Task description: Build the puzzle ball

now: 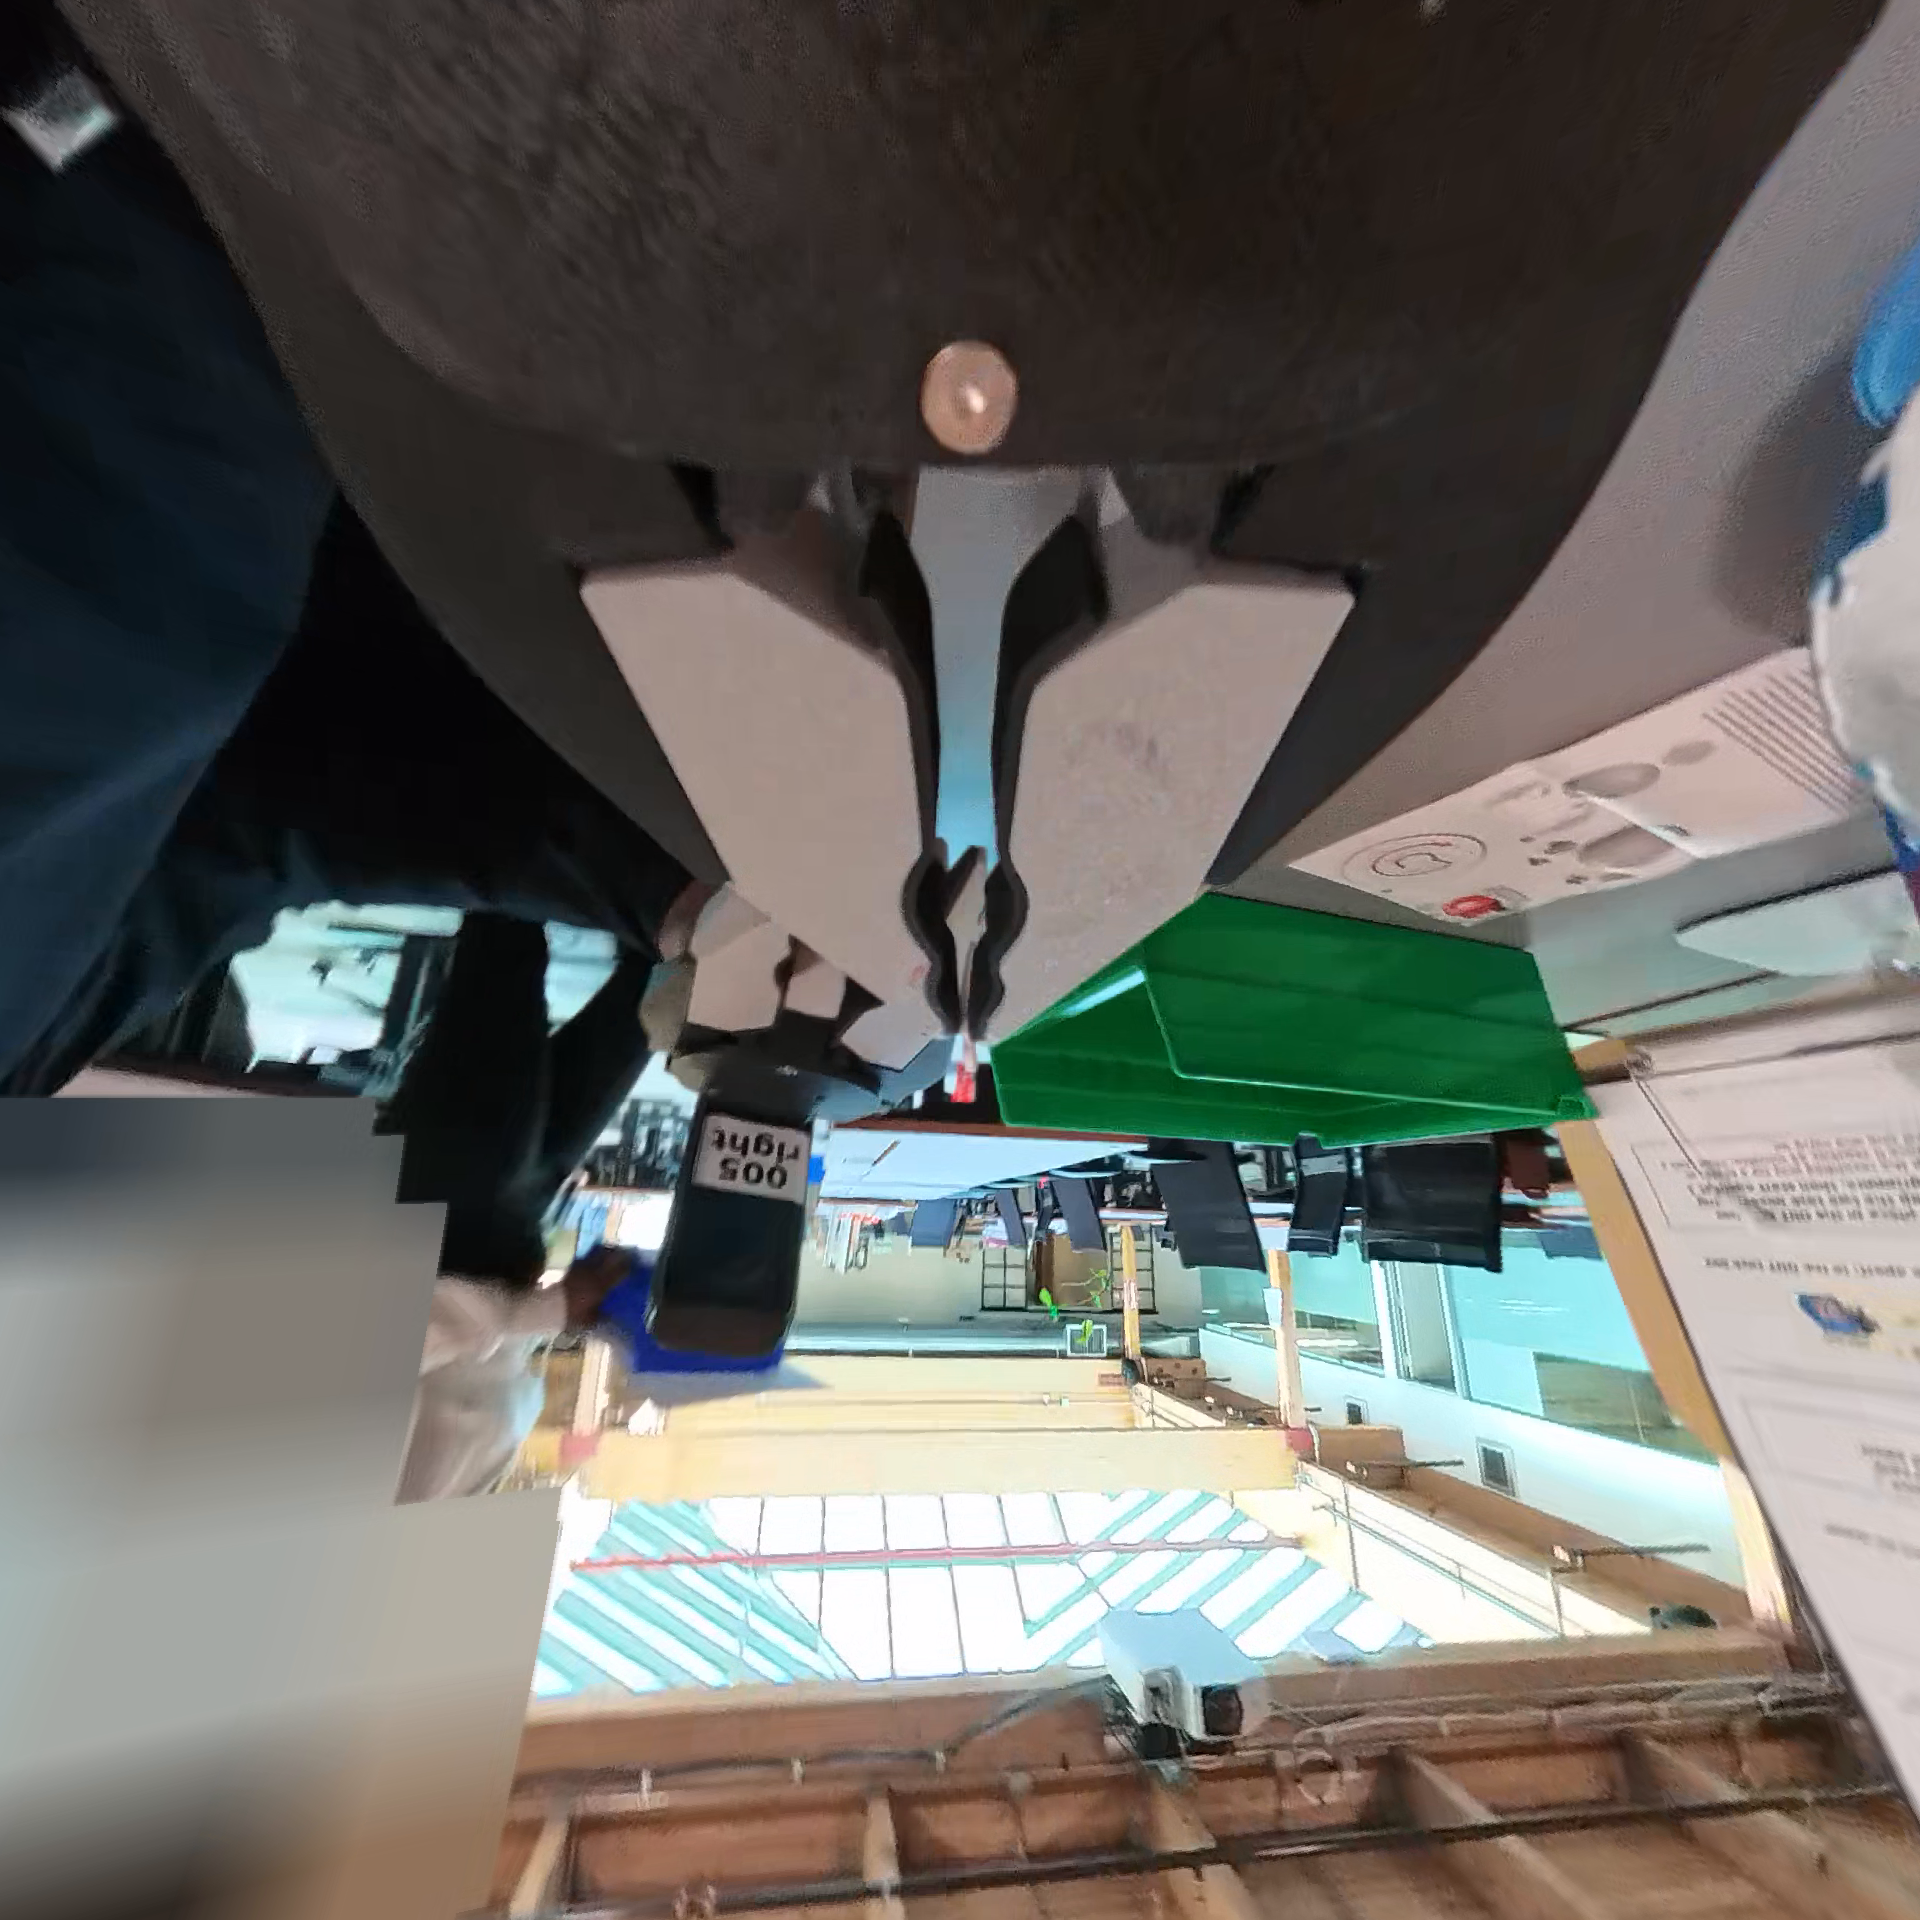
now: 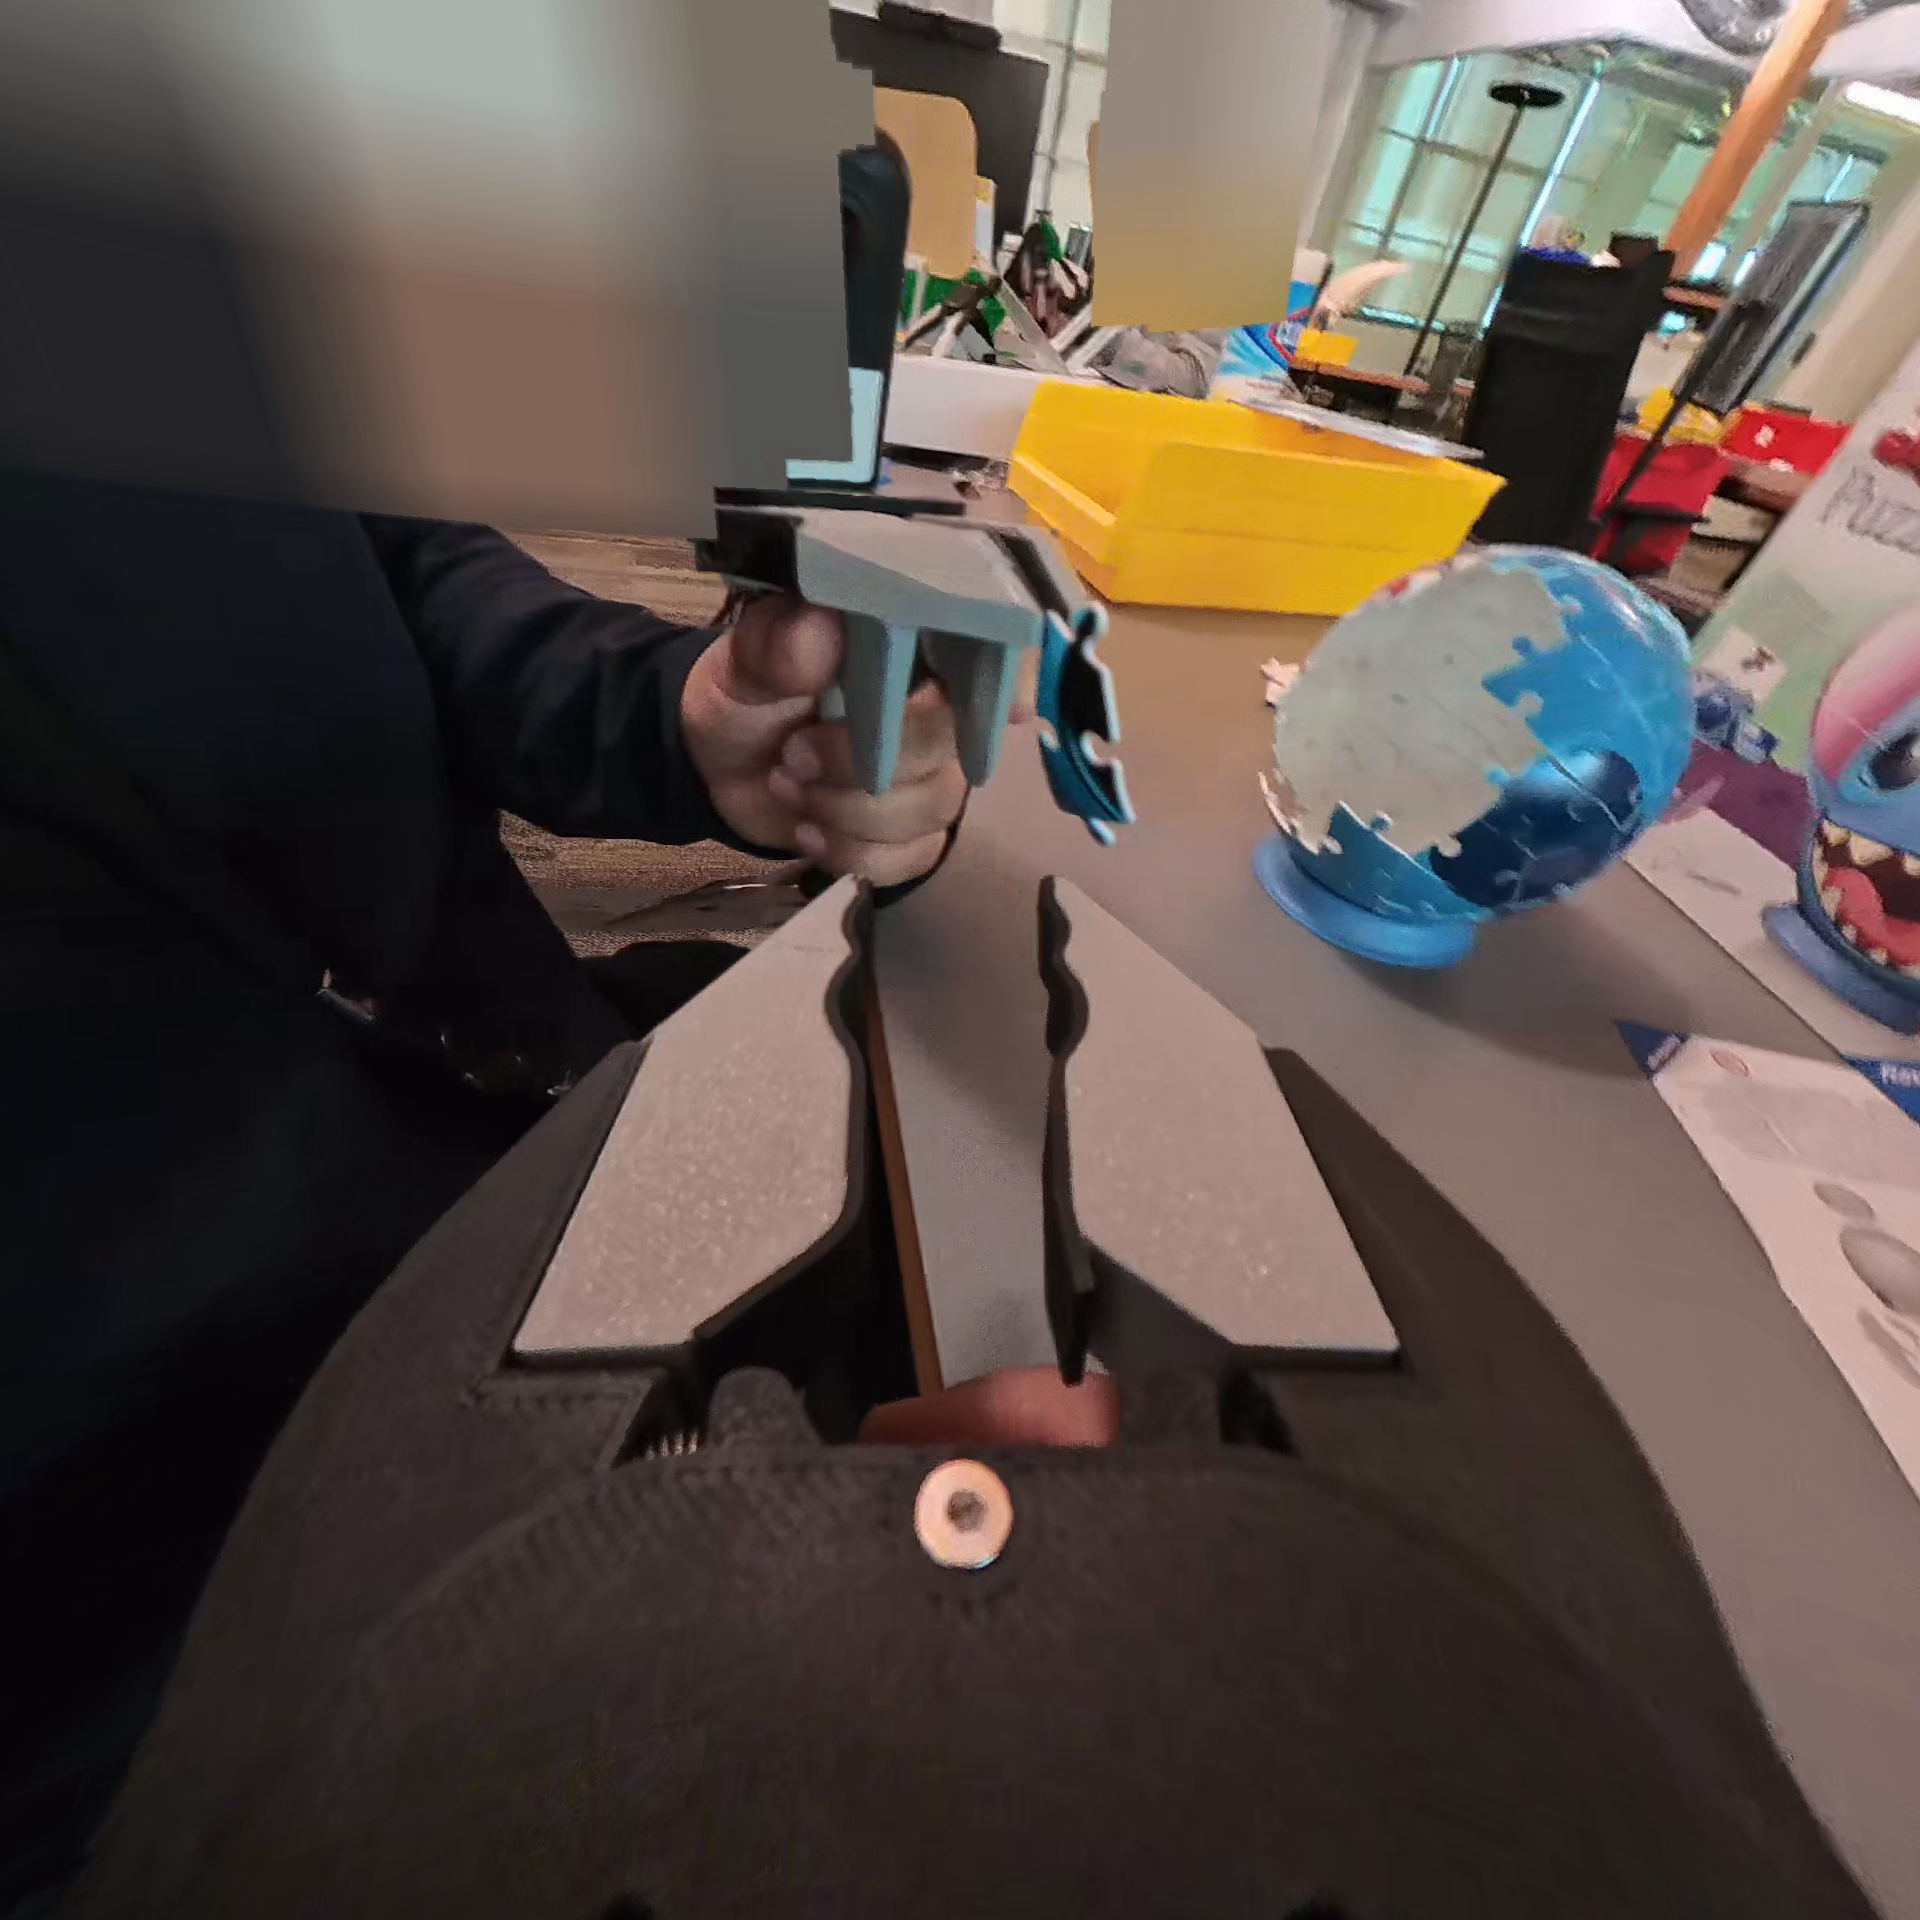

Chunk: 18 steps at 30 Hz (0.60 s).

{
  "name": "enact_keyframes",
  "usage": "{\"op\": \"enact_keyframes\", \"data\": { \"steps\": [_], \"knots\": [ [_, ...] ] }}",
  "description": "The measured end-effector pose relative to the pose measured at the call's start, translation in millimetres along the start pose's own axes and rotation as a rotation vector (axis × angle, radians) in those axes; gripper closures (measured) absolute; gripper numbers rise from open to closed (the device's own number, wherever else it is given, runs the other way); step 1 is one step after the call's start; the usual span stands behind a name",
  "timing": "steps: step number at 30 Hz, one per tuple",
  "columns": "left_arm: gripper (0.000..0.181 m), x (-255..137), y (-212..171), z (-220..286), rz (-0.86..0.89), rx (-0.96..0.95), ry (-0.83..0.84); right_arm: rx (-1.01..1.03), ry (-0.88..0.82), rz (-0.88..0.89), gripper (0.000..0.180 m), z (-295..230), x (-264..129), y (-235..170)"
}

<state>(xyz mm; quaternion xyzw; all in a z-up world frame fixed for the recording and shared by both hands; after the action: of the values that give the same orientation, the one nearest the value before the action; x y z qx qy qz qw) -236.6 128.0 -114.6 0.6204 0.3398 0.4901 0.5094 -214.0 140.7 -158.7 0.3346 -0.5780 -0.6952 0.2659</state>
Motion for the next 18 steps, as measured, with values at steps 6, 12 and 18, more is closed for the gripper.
{"op": "enact_keyframes", "data": {
  "steps": [6,12,18],
  "knots": [
    [0.181,1,0,-4,0.04,-0.123,-0.033,0.08,0.016,0.016,0.142,16,4,2],
    [0.181,-4,-7,1,-0.026,-0.108,-0.046,0.094,0.077,0.11,0.175,17,11,19],
    [0.181,-8,-14,-4,-0.102,-0.121,-0.026,0.082,0.112,0.087,0.18,14,12,13]
  ]
}}
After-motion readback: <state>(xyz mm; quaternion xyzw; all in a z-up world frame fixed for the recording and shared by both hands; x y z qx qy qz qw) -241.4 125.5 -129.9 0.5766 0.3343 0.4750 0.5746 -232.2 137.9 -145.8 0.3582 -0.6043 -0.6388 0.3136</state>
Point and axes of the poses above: each gripper's, where its closed fingertips meet, x out along the fingers, y out of its top, z = x × y across the jaws, the point moved 1 cm from there along -x, back along the fingers, and after that the axes turned 2 degrees about x, right-handed, at the moved point
